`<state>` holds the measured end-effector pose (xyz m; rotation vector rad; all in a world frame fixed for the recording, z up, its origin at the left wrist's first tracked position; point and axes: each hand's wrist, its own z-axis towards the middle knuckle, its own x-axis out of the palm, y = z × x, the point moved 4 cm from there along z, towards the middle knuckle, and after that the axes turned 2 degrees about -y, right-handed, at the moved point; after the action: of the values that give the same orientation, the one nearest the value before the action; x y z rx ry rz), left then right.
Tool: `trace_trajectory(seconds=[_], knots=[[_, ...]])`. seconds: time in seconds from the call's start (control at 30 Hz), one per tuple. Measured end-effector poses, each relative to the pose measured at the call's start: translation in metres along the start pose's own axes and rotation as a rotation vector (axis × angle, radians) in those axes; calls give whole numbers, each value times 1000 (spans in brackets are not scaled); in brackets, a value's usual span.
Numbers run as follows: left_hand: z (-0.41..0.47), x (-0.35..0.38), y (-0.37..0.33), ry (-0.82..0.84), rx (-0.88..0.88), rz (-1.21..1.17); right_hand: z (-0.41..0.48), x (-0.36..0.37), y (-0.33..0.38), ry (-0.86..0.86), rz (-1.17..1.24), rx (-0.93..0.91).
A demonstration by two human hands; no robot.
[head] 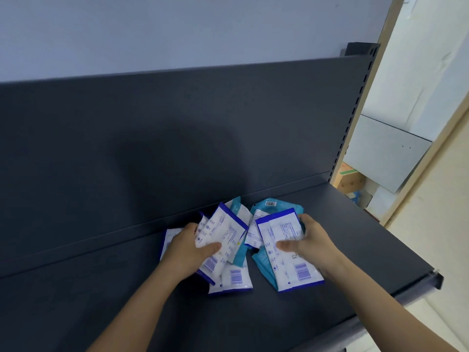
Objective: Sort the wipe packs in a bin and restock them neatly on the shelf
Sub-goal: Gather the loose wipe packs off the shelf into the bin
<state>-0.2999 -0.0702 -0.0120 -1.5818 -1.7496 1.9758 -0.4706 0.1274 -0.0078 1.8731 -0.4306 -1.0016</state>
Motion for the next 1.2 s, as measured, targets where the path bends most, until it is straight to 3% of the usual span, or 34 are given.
trace_trajectory(seconds=[0.17,0.4,0.67,0.77,0.93,1.1,1.2], knots=[[-27,-14,-5,-114,11,18,-10,-4,5,22,47,-137],[-98,-15,-4,-341,-116,96,-21,-18,-2,67,40,-209],[-168,11,10,-523,-277,66,-32,-18,-4,134,-555,-288],[-181,17,9,-583,-303,74,-38,-16,-3,134,-627,-366],[-195,22,4,-681,-314,63,-49,-11,2,250,-511,-390],[-208,9,3,-774,-303,-50,-42,-5,-4,257,-82,-199],[-220,-6,7,-821,-293,-87,-48,3,4,228,23,-188]])
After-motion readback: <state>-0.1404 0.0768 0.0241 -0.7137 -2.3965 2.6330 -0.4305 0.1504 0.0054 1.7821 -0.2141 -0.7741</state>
